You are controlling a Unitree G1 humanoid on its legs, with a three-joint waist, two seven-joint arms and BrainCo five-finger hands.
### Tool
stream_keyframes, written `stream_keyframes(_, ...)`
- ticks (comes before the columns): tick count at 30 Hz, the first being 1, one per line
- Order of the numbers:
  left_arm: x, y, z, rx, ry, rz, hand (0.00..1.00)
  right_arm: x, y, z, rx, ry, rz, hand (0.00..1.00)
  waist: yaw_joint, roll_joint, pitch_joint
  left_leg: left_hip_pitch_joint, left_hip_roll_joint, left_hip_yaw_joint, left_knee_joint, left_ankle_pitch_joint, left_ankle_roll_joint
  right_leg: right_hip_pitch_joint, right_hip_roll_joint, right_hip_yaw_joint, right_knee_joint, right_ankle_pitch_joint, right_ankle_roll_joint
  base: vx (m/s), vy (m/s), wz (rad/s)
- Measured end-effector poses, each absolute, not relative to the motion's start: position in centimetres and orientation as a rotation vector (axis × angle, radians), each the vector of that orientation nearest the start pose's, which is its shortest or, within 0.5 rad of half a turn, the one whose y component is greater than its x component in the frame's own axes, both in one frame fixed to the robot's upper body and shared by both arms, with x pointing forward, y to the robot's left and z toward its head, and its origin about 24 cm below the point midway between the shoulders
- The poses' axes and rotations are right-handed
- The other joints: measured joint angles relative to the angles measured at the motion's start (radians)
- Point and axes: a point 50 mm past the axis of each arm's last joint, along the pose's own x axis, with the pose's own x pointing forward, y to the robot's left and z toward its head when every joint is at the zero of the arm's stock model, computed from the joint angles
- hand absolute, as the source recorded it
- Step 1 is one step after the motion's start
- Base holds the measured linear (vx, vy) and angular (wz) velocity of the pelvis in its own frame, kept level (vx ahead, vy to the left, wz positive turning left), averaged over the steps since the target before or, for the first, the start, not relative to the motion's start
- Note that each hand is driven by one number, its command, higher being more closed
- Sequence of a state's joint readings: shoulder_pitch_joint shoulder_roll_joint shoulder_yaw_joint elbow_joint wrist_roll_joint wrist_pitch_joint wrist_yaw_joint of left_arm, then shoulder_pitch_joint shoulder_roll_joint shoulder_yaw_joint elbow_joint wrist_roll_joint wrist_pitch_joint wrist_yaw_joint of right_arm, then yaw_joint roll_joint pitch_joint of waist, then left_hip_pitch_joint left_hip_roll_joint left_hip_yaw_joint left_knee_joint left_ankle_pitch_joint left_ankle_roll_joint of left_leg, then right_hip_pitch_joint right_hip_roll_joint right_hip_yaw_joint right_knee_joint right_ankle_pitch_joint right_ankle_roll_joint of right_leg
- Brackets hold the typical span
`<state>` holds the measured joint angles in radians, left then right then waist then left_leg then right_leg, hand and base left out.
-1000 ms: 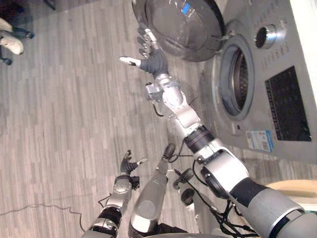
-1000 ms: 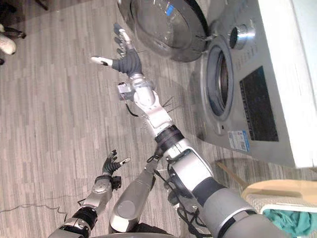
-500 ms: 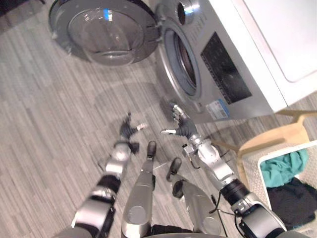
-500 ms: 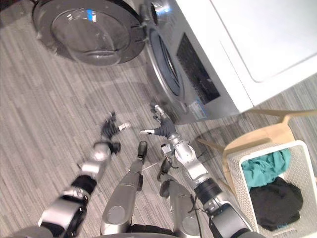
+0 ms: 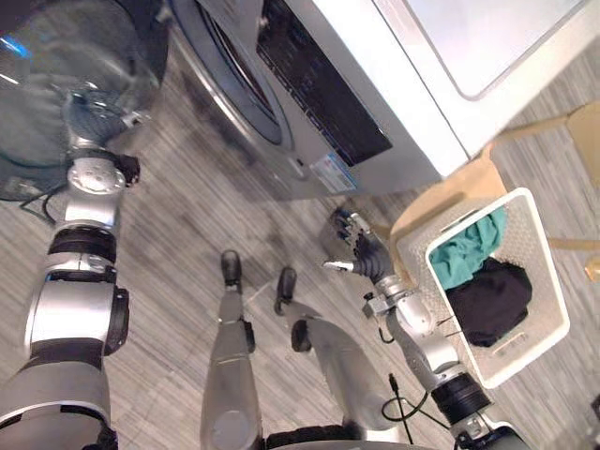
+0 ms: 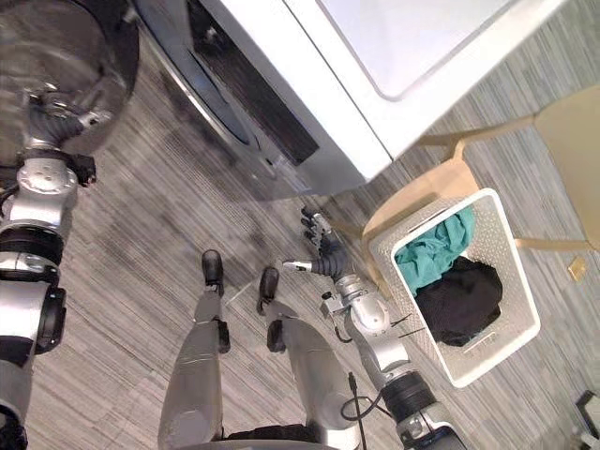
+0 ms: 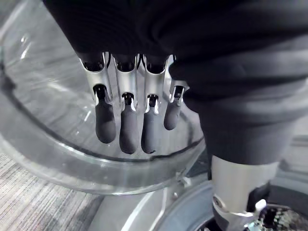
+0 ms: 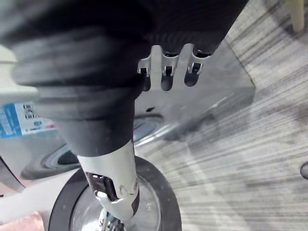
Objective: Pick up the laundry basket with both hands and put the clothes into the washing machine.
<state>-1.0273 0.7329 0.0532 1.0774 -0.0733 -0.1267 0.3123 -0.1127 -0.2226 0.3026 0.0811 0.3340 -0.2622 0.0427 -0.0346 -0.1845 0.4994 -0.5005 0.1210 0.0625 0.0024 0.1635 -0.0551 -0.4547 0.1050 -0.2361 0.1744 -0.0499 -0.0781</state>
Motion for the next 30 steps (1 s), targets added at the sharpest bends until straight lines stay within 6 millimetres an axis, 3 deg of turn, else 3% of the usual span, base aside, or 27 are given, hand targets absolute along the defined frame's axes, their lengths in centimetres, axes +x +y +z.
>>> stream_keyframes(3,36.2,35.1,23.2,0.356,-0.236,0.737,0.0,26.0,-12.0,6.9,0.135,-0.231,0.303,0.0,0.006,0.0,0.0,0.004,-0.001,0.0,0.005,0.0,0.0,0.009,-0.001,0.002,-0.003,0.002,-0.002,0.0,0.0,0.0)
stream_keyframes(5,35.9,34.9,22.1,0.36,-0.239,0.726,0.0,26.1,-12.0,6.9,0.164,-0.236,0.254,0.0,0.013,0.0,0.0,0.02,-0.003,0.0,0.006,0.0,0.0,0.024,-0.002,0.003,-0.005,0.002,-0.002,0.0,0.0,0.0)
stream_keyframes(8,35.2,32.8,17.5,0.355,-0.209,0.644,0.0,26.3,-12.1,7.1,0.19,-0.248,0.173,0.0,0.04,0.002,0.001,0.068,-0.009,0.0,0.007,-0.002,0.001,0.071,-0.008,0.007,-0.005,-0.01,-0.004,-0.01,0.01,0.05)
stream_keyframes(9,34.8,31.1,14.6,0.329,-0.177,0.59,0.0,26.3,-12.5,7.0,0.187,-0.249,0.134,0.0,0.055,0.004,0.002,0.091,-0.02,0.001,0.006,-0.008,0.001,0.093,-0.018,0.008,0.0,-0.037,-0.019,-0.01,0.008,0.14)
stream_keyframes(10,34.3,30.2,12.9,0.316,-0.156,0.566,0.0,26.4,-12.7,7.0,0.181,-0.25,0.119,0.0,0.058,0.008,0.004,0.102,-0.021,0.001,0.007,-0.012,-0.001,0.103,-0.02,0.007,0.002,-0.039,-0.022,-0.02,0.019,0.09)
stream_keyframes(12,31.1,27.2,5.3,0.25,0.016,0.495,0.0,26.1,-13.0,6.7,0.171,-0.243,0.073,0.0,0.081,0.015,0.009,0.161,-0.024,0.027,0.015,-0.046,-0.006,0.154,-0.027,0.025,0.004,-0.06,-0.013,-0.01,0.043,-0.13)
stream_keyframes(13,30.0,26.5,3.3,0.235,0.077,0.482,0.0,26.0,-13.1,6.6,0.156,-0.239,0.067,0.0,0.082,0.02,0.01,0.179,-0.026,0.032,0.018,-0.054,-0.002,0.172,-0.03,0.029,0.004,-0.062,-0.012,0.02,0.065,-0.2)
stream_keyframes(15,25.7,24.0,-2.8,0.196,0.283,0.414,0.0,25.6,-13.5,6.0,0.102,-0.222,0.053,0.0,0.088,0.041,-0.002,0.23,-0.027,0.069,0.058,-0.098,0.001,0.222,-0.035,0.065,0.003,-0.073,0.005,0.03,0.086,-0.33)
stream_keyframes(16,24.8,23.6,-3.8,0.193,0.319,0.4,0.0,25.5,-13.6,5.9,0.092,-0.216,0.047,0.0,0.09,0.047,-0.011,0.235,-0.026,0.081,0.07,-0.108,0.006,0.227,-0.036,0.078,0.001,-0.073,0.006,0.02,0.071,-0.59)
stream_keyframes(19,20.6,22.8,-7.9,0.176,0.501,0.379,0.0,25.1,-14.2,5.4,0.045,-0.193,0.029,0.0,0.087,0.102,-0.075,0.282,0.001,0.197,0.146,-0.193,0.022,0.278,-0.023,0.194,-0.032,-0.045,0.043,0.1,0.086,-1.03)
stream_keyframes(20,19.6,22.9,-8.6,0.188,0.539,0.372,0.0,25.1,-14.2,5.4,0.034,-0.196,0.032,0.0,0.08,0.111,-0.082,0.303,0.01,0.23,0.165,-0.217,0.024,0.298,-0.018,0.23,-0.04,-0.038,0.054,0.14,0.119,-1.54)
stream_keyframes(22,16.1,22.5,-10.9,0.22,0.668,0.343,0.0,24.6,-15.0,5.8,-0.008,-0.213,0.016,0.0,0.059,0.154,-0.143,0.349,0.053,0.365,0.242,-0.307,0.033,0.326,0.002,0.355,-0.047,-0.016,0.089,0.18,0.151,-1.84)
stream_keyframes(24,14.9,22.3,-11.7,0.222,0.716,0.329,0.0,24.4,-15.7,5.7,-0.047,-0.212,0.007,0.0,0.042,0.182,-0.164,0.397,0.081,0.446,0.273,-0.353,0.036,0.342,0.017,0.412,-0.048,0.001,0.117,0.1,0.117,-1.75)
stream_keyframes(25,14.6,22.3,-11.9,0.223,0.729,0.319,0.0,24.3,-16.2,5.6,-0.065,-0.203,-0.004,0.0,0.033,0.189,-0.168,0.435,0.104,0.497,0.282,-0.381,0.034,0.342,0.013,0.369,-0.039,-0.015,0.148,0.07,0.132,-1.62)
stream_keyframes(26,14.5,22.3,-12.0,0.227,0.732,0.311,0.0,24.2,-16.3,5.6,-0.077,-0.2,-0.006,0.0,0.026,0.187,-0.168,0.458,0.107,0.523,0.282,-0.395,0.032,0.338,0.002,0.298,-0.025,-0.031,0.135,0.03,0.105,-1.37)
stream_keyframes(28,14.3,22.5,-12.1,0.254,0.745,0.291,0.0,23.4,-16.8,4.6,-0.119,-0.159,-0.013,0.0,0.017,0.18,-0.19,0.5,0.131,0.615,0.314,-0.439,0.009,0.315,-0.098,-0.065,0.043,-0.076,0.062,0.06,0.045,-1.12)
stream_keyframes(30,14.0,22.7,-12.3,0.257,0.763,0.281,0.0,22.9,-17.0,3.9,-0.142,-0.124,-0.013,0.0,0.017,0.186,-0.214,0.501,0.176,0.656,0.388,-0.484,-0.01,0.315,-0.126,-0.177,0.051,-0.082,0.054,0.14,-0.026,-0.9)
